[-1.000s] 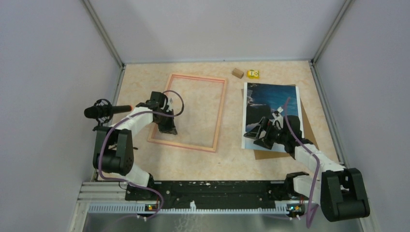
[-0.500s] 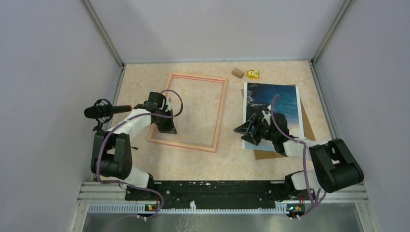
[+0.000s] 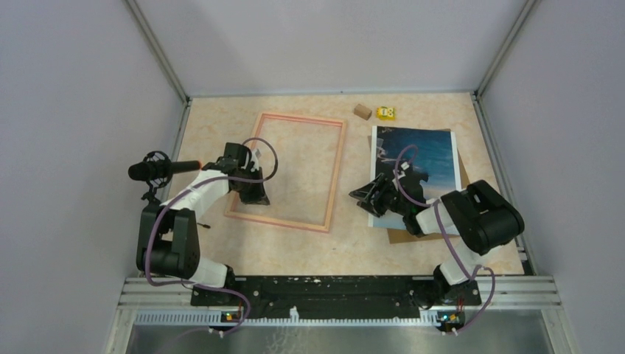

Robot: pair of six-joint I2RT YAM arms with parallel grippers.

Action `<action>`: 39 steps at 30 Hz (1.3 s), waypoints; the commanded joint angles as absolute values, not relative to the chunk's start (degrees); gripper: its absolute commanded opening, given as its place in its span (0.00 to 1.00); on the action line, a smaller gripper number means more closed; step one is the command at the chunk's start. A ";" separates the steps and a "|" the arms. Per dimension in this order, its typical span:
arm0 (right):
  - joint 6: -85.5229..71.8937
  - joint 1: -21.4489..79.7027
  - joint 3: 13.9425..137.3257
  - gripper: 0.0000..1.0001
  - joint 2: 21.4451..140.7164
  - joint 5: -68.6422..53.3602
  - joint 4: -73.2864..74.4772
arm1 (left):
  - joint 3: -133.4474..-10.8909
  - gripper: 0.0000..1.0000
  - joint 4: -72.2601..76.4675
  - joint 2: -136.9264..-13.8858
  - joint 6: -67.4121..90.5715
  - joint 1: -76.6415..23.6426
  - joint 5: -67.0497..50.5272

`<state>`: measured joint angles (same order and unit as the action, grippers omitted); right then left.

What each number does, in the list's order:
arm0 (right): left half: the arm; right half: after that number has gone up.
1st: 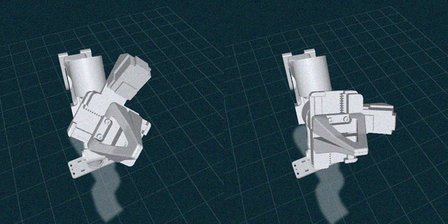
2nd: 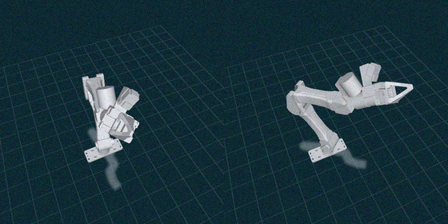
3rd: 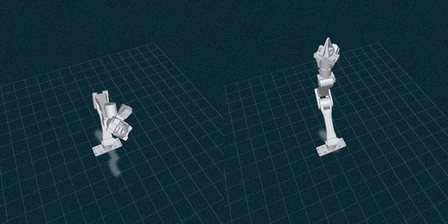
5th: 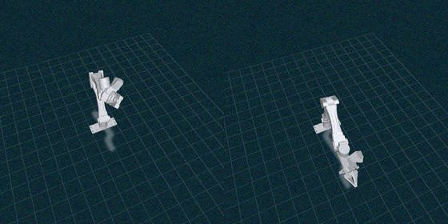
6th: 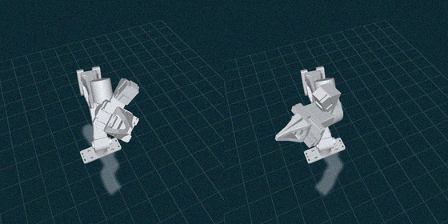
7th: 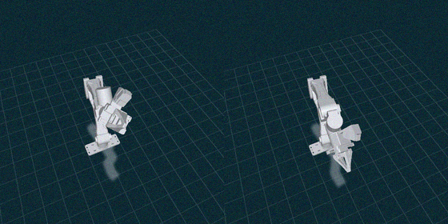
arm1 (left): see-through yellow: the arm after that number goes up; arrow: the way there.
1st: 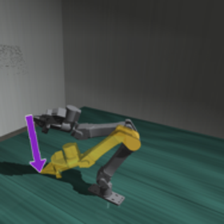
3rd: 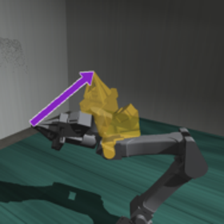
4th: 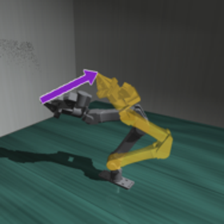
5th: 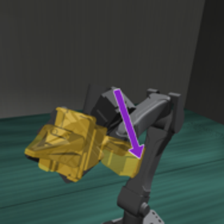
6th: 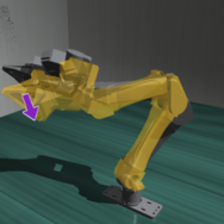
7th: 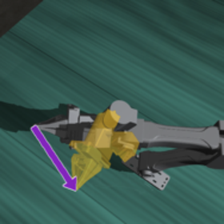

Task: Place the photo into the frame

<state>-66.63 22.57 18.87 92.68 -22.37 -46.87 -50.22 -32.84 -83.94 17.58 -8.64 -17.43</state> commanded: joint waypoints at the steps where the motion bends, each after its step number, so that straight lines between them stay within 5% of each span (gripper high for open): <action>1: -70.18 24.75 21.71 0.55 98.60 -19.18 -59.52 | -49.18 0.01 -31.51 -81.40 16.69 -8.35 -17.71; 7: -70.84 25.02 22.86 0.22 101.01 -18.57 -61.81 | -49.27 0.18 -31.51 -78.79 17.18 -8.35 -16.78; 11: -69.13 25.09 24.92 0.00 100.90 -20.93 -59.46 | -48.92 0.46 -31.04 -74.28 17.66 -8.36 -16.25; 14: -67.22 25.02 25.37 0.00 100.64 -21.71 -58.06 | -48.91 0.77 -31.14 -70.02 17.88 -8.35 -14.61; 17: -66.10 24.96 26.05 0.00 101.27 -23.34 -58.05 | -48.78 0.97 -30.71 -64.99 17.95 -8.35 -12.84; 24: -64.16 24.87 29.89 0.00 104.80 -28.79 -57.74 | -47.83 0.98 -27.34 -56.92 17.33 -8.43 -15.37; 39: -75.92 21.02 35.81 0.00 120.97 -42.06 -78.62 | -58.73 0.98 -26.13 -67.52 19.76 -8.96 -18.02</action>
<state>-71.46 22.24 33.95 117.67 -37.19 -64.60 -53.28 -29.45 -64.79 18.50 -8.78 -17.32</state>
